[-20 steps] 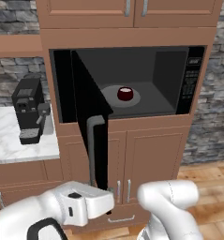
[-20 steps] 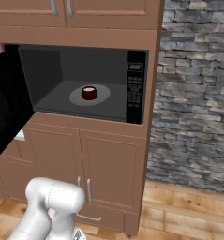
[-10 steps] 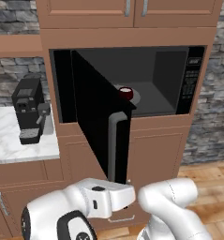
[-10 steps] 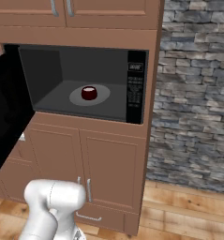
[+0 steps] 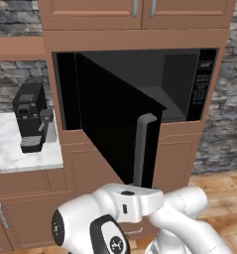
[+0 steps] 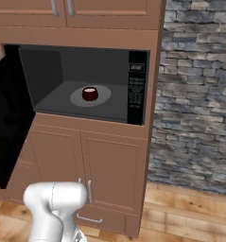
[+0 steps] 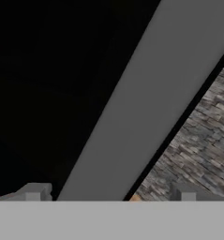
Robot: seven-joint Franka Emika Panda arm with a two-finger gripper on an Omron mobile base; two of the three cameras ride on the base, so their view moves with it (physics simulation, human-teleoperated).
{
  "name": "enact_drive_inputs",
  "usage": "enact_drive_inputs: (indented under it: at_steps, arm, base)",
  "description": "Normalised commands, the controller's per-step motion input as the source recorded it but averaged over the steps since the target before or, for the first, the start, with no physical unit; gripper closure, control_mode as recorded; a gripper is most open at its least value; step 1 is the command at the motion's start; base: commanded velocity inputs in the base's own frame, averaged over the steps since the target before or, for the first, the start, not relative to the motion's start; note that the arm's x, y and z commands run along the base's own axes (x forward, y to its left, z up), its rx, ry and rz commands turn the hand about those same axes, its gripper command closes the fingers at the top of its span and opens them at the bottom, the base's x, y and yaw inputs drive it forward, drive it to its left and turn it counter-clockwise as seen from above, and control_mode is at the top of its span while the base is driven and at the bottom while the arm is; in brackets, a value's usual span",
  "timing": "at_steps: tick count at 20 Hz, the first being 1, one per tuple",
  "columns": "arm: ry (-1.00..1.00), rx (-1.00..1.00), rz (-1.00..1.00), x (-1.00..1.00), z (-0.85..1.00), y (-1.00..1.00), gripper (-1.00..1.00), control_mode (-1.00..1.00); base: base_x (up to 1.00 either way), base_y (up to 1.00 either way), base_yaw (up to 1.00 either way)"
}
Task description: Pick the mug from the counter and place it inside the microwave. Then close the microwave.
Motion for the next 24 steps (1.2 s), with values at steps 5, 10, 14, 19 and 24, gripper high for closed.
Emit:
enact_drive_inputs:
  at_steps: [5, 10, 14, 19, 24]
  arm:
    - [0.00, 0.00, 0.00, 0.03, 0.00, -0.40, -1.00, -1.00]
    - [0.00, 0.00, 0.00, 0.05, 0.00, -0.36, -1.00, -1.00]
    - [0.00, 0.00, 0.00, 0.03, 0.00, -0.35, -1.00, -1.00]
    - [0.00, 0.00, 0.00, 0.10, 0.00, -0.40, -1.00, -1.00]
    - [0.00, 0.00, 0.00, 0.19, 0.00, -0.42, -1.00, -1.00]
  base:
    - [0.00, 0.00, 0.00]
    - [0.00, 0.00, 0.00]
    - [0.00, 0.00, 0.00]
    - [0.00, 0.00, 0.00]
    - [0.00, 0.00, 0.00]
